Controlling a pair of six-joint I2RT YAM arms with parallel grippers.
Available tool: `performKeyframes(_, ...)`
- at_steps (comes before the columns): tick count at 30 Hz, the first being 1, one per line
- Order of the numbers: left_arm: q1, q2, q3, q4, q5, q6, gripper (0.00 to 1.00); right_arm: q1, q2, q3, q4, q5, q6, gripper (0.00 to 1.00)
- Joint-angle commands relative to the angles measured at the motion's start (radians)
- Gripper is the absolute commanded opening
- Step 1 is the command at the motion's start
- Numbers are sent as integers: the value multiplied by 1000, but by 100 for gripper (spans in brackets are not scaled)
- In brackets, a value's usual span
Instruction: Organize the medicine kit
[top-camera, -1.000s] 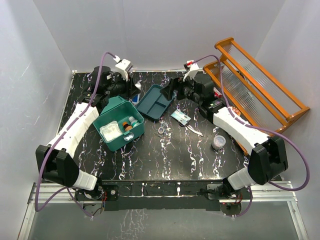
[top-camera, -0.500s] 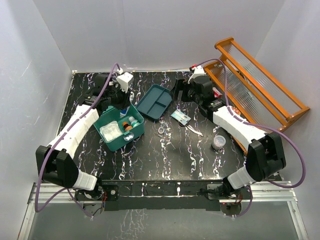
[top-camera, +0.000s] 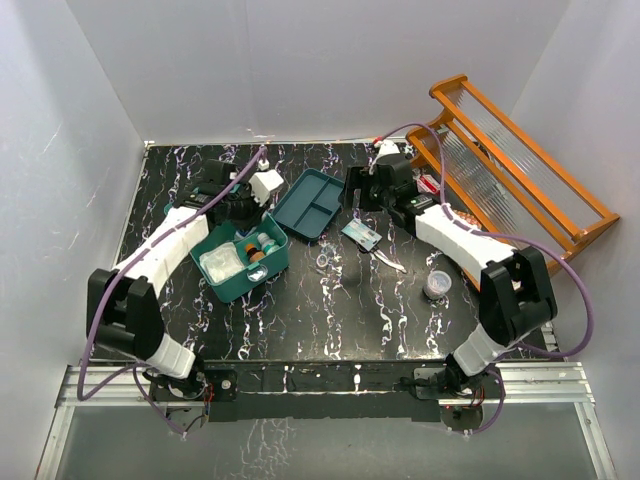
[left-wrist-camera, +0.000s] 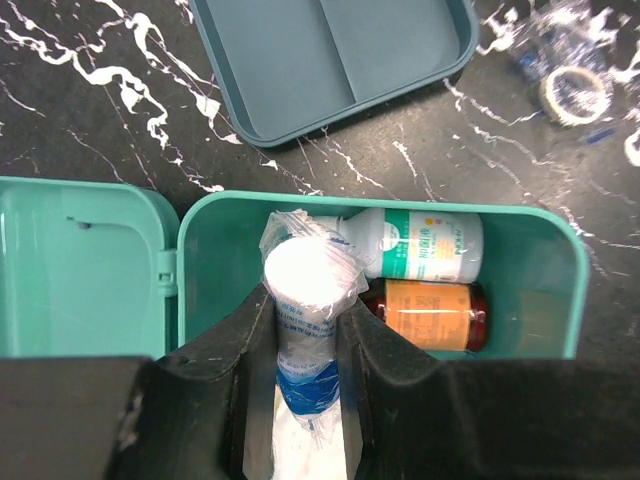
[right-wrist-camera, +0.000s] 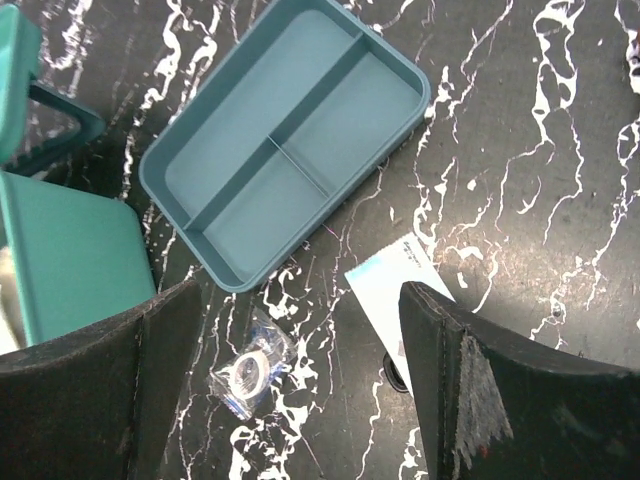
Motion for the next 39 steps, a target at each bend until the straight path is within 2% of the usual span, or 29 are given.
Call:
performKeyframes(1,-2,69,-13,31,-24,111,13,-2,34,82,-57,3,4,78)
performKeyframes(14,-3,139,-46,142,-134,117,15,-2,154,208,-128,0,-5,77)
performKeyframes(18,-3,150,-46,134,-127,118,21,-3,184,217,-133,-6,-3,77)
performKeyframes(26,-3,176,-16,145,-126,75,40,-7,220,232,-127,-26,6,77)
performKeyframes(33,-4,175,7,118,-131,64,41,-15,224,235,-113,-30,6,77)
performKeyframes(39,-4,164,8,92,-137,42,47,-18,221,227,-111,-37,6,77)
